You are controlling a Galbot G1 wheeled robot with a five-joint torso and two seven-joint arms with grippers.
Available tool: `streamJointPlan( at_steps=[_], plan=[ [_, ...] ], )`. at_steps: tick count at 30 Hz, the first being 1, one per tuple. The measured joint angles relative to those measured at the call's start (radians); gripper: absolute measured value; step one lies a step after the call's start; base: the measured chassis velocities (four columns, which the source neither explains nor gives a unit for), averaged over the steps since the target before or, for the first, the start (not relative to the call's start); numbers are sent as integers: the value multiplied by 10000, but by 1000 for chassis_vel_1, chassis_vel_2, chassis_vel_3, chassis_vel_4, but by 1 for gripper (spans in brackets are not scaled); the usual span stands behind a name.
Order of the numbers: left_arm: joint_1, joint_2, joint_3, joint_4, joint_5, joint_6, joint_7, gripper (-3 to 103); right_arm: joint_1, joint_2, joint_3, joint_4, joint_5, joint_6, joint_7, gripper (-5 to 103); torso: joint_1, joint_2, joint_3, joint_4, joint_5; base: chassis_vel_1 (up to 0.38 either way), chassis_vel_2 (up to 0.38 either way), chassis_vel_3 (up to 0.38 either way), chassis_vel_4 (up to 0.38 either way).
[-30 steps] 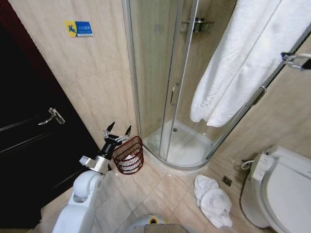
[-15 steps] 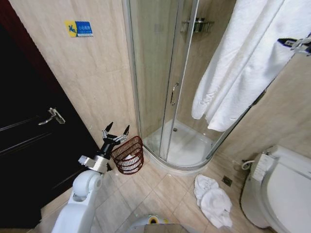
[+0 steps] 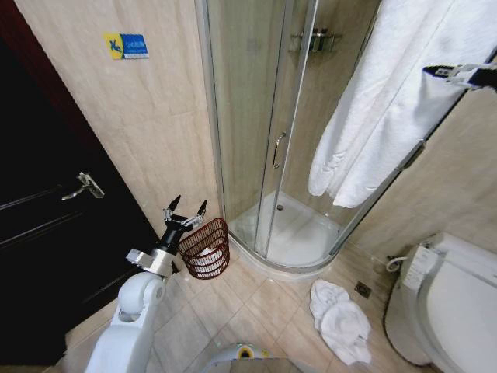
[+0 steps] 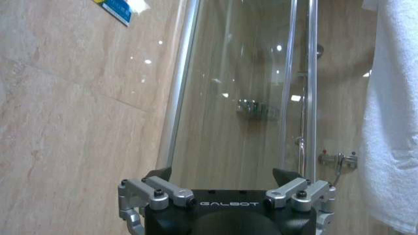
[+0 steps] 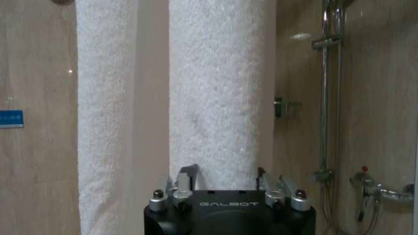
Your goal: Discard the used towel into the hamper.
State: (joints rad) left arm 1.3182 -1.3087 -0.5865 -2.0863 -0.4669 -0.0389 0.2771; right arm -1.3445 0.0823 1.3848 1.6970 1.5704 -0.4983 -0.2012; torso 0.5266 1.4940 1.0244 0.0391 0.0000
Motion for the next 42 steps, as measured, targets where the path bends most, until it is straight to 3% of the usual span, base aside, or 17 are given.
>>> streamJointPlan(
  at_steps=[4,13,23,29,32,38,42],
  plan=[
    [-45,15,44,-14,6,3,0,100,2,248,0,409,-103,62,302,28,0,0,0,0,1,0,0,0,0],
    [-74,64,58,-50,6,27,12,100,69,644,111,1045,-217,231,697,3,0,0,0,0,-1,0,0,0,0],
    [-103,108,127,-112,4,50,36,100,174,1836,418,3114,-637,630,2044,2,0,0,0,0,0,0,0,0,0],
    [-25,145,41,-130,-5,43,41,100,99,2452,1007,4167,-1024,725,2128,2,0,0,-1,-1,-1,0,0,0,0],
    [72,131,0,-175,14,9,42,100,-292,3256,1714,5626,-1060,637,2200,2,-2,0,-1,1,-2,0,0,0,0],
    [234,100,-104,-389,71,0,33,100,-605,4484,1874,6940,-1017,279,2463,2,-2,0,-2,1,-3,0,0,0,0],
    [355,91,-181,-516,80,-22,19,100,-1204,5870,1784,7607,-1384,-87,2439,2,-2,0,-2,2,2,0,0,0,0]
  ],
)
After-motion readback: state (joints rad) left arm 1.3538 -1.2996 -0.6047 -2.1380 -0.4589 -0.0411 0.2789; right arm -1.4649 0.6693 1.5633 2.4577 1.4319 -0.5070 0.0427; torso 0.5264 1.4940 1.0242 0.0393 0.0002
